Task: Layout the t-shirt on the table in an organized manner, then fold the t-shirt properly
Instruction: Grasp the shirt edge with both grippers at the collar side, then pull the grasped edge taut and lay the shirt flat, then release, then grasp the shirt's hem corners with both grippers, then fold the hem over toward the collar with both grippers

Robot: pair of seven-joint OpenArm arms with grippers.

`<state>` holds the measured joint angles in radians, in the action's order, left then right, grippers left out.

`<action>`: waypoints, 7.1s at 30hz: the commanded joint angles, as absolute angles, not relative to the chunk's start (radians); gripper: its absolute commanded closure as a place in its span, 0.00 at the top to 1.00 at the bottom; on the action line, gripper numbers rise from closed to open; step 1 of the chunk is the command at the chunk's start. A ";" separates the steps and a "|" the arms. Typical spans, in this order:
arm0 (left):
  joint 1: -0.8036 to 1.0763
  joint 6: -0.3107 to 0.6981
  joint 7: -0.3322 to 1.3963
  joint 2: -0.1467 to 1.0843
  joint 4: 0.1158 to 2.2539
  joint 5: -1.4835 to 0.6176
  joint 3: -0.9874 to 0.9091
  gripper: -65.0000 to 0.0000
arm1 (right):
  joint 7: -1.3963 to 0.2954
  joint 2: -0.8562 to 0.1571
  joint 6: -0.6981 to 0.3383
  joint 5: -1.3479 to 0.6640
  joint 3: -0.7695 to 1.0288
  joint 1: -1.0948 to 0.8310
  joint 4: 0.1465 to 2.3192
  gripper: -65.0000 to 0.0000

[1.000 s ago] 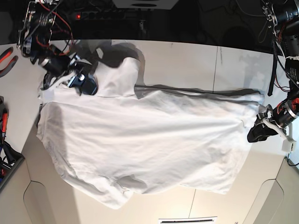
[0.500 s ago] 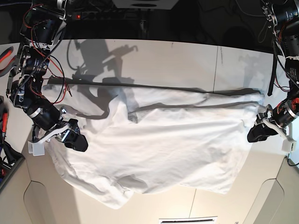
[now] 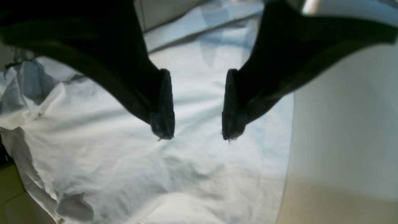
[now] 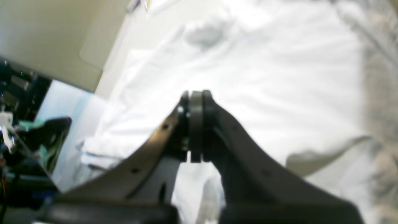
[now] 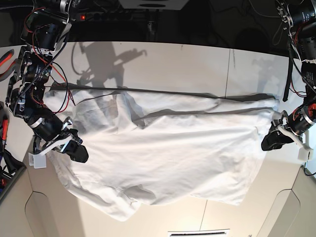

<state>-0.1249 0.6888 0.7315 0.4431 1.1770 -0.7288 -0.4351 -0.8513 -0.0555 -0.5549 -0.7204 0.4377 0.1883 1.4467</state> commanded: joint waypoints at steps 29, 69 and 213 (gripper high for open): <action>-0.042 0.272 0.612 0.430 1.189 -0.163 -0.020 0.00 | -0.687 -0.169 -0.389 -0.217 0.436 -0.011 1.461 0.00; 0.408 0.273 0.731 0.432 1.468 -0.305 -0.101 0.00 | -0.860 -0.238 -0.423 -0.445 0.439 -0.370 1.520 0.00; -0.564 0.558 0.228 0.474 0.521 -0.419 -0.247 0.00 | -0.396 -0.213 -0.532 -0.251 0.288 0.484 0.730 0.00</action>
